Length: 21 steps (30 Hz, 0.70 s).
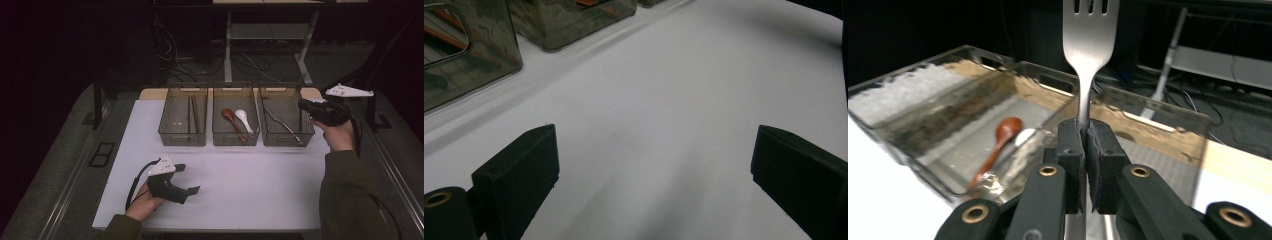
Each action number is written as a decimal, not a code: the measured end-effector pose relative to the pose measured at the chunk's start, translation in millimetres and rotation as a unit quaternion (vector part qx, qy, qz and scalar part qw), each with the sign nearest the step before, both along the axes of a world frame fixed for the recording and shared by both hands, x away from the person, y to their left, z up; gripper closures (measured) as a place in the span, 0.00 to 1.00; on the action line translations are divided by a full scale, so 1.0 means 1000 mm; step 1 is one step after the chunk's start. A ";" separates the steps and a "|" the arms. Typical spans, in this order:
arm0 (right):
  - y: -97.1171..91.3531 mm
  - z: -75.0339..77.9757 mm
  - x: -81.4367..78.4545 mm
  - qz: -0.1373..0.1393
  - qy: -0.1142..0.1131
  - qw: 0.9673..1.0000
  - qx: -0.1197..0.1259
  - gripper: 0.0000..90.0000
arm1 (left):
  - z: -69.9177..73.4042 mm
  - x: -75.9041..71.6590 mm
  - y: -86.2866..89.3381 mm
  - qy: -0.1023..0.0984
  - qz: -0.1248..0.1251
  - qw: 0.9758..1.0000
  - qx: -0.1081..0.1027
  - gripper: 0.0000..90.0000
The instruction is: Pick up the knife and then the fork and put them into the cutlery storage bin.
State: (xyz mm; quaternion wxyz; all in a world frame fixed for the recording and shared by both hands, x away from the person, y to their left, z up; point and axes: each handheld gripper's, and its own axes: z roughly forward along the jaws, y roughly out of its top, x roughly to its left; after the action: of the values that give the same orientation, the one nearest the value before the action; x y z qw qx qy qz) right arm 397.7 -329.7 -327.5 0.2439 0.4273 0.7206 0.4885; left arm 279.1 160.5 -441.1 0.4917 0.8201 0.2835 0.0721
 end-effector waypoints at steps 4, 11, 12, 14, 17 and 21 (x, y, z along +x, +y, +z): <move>-0.010 -0.004 0.013 -0.012 0.024 1.000 -0.002 0.94 | 0.000 0.000 0.000 0.001 -0.001 1.000 0.001 0.05; -0.014 -0.020 0.031 -0.017 0.066 0.997 -0.025 0.94 | 0.001 0.000 0.001 -0.001 0.001 1.000 -0.003 0.05; -0.014 -0.022 0.033 -0.016 0.072 0.997 -0.027 0.94 | 0.001 0.000 0.001 0.000 0.001 1.000 -0.003 0.05; -0.013 -0.027 0.037 -0.014 0.084 0.996 -0.036 0.94 | 0.001 0.000 0.001 0.000 0.001 1.000 -0.003 0.05; -0.012 -0.033 0.041 -0.016 0.101 0.993 -0.051 0.94 | 0.001 0.000 0.001 -0.001 0.000 1.000 -0.003 0.05; -0.011 -0.040 0.047 -0.015 0.126 0.990 -0.063 0.94 | 0.001 0.000 0.001 -0.001 0.000 1.000 -0.003 0.05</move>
State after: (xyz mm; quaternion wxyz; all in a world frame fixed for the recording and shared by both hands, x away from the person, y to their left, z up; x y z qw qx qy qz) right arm 444.2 -340.3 -367.2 0.1849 0.4796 0.7688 0.3805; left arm 278.7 161.0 -440.5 0.4944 0.8186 0.2835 0.0717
